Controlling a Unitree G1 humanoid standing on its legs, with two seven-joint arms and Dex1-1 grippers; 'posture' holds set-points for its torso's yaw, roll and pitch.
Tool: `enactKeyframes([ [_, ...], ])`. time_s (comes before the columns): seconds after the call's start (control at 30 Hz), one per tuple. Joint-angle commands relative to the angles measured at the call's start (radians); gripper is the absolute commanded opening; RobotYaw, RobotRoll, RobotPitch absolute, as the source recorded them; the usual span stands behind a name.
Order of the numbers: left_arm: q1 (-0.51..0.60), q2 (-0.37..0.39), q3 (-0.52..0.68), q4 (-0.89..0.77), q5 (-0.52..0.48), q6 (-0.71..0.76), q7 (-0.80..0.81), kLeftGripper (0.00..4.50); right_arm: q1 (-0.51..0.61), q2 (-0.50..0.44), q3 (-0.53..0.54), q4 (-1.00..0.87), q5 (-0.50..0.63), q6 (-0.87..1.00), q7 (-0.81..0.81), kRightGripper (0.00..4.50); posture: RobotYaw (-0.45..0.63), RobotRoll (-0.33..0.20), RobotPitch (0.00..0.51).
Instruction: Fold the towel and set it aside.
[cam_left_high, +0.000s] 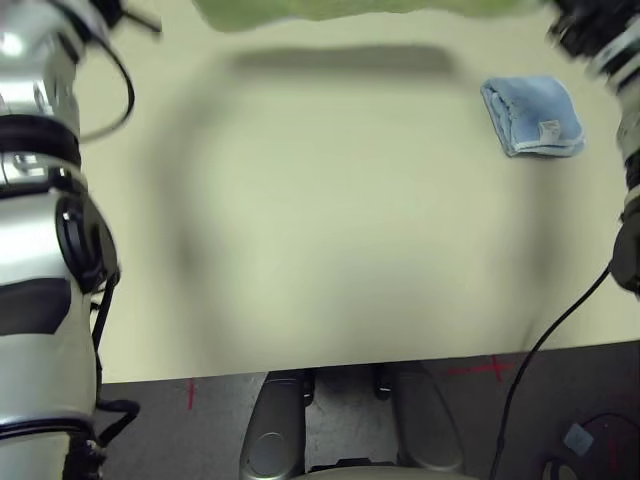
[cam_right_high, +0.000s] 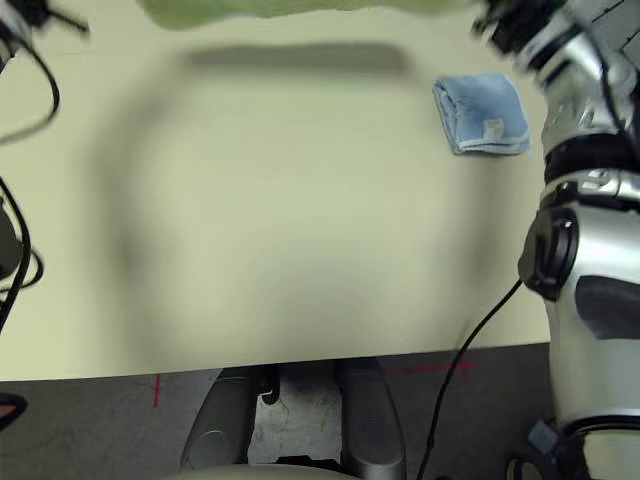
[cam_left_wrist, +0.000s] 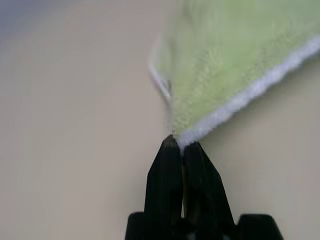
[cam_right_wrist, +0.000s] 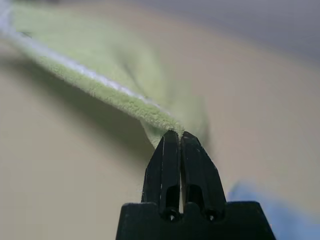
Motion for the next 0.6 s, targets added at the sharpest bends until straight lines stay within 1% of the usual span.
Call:
enactKeyframes([
  [0.03, 0.021, 0.072, -0.048, -0.119, 0.036, 0.135, -0.168, 0.02, 0.060, -0.058, 0.058, -0.076, -0.048, 0.021, 0.118, 0.00, 0.02, 0.000, 0.340],
  [0.1, 0.046, 0.082, -0.066, -0.181, 0.036, 0.182, -0.242, 0.02, 0.076, -0.075, 0.074, -0.092, -0.064, 0.013, 0.144, 0.00, 0.02, 0.000, 0.343],
  [0.17, 0.068, 0.090, -0.081, -0.248, 0.028, 0.245, -0.317, 0.02, 0.072, -0.089, 0.078, -0.091, -0.073, 0.019, 0.158, 0.00, 0.02, 0.000, 0.344],
  [0.27, 0.096, 0.103, -0.095, -0.329, 0.019, 0.302, -0.406, 0.02, 0.065, -0.112, 0.095, -0.086, -0.097, -0.002, 0.185, 0.00, 0.02, 0.000, 0.345],
  [0.43, 0.132, 0.161, -0.127, -0.452, -0.002, 0.367, -0.616, 0.02, 0.045, -0.143, 0.097, -0.081, -0.100, -0.026, 0.247, 0.00, 0.01, 0.000, 0.343],
  [0.53, 0.149, 0.207, -0.179, -0.526, -0.064, 0.402, -0.651, 0.02, 0.034, -0.146, 0.078, -0.087, -0.068, -0.006, 0.314, 0.00, 0.01, 0.000, 0.343],
  [0.6, 0.145, 0.228, -0.212, -0.553, -0.105, 0.421, -0.652, 0.02, 0.025, -0.149, 0.061, -0.101, -0.029, 0.051, 0.384, 0.00, 0.02, 0.000, 0.344],
])
